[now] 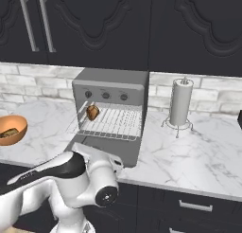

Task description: Pick up the heated bread from the toaster oven and place it in the bowl. Then move the bread bowl to the dining counter.

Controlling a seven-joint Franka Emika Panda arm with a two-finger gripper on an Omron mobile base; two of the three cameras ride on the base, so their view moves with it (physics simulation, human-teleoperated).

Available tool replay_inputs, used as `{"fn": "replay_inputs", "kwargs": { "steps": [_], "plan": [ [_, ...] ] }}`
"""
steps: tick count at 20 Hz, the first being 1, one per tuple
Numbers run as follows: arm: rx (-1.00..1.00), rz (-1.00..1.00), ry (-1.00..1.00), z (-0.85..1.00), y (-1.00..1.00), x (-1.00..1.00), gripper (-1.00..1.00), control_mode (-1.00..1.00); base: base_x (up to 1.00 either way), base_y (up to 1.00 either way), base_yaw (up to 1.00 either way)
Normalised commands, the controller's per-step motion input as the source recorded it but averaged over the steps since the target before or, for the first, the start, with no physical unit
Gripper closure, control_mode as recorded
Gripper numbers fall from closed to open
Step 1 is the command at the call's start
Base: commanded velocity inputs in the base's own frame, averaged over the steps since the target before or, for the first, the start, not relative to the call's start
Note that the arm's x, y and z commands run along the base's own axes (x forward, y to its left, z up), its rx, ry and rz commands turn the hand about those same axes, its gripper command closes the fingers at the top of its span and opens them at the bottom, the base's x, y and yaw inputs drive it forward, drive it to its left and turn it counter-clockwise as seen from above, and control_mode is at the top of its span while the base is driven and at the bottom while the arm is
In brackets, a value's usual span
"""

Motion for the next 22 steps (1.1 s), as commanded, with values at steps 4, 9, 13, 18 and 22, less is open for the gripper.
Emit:
{"fn": "replay_inputs", "kwargs": {
  "steps": [4, 9, 13, 18, 22],
  "plan": [
    [-0.10, 0.00, 0.42, 0.51, 0.19, 0.07, 1.00, -1.00, 0.00, 0.00, 0.00],
    [-0.16, 0.00, 0.50, 0.18, 0.24, 0.46, -1.00, -1.00, 0.00, 0.00, 0.00],
    [-0.12, 0.00, 0.44, 0.36, 0.18, 0.59, -1.00, -1.00, 0.00, 0.00, 0.00],
    [-0.04, -0.01, 0.00, 0.07, 0.04, 0.14, -1.00, -1.00, 0.00, 0.00, 0.00],
    [-0.05, -0.02, 0.01, 0.16, 0.10, 0.56, -1.00, -1.00, 0.00, 0.00, 0.00]
  ]
}}
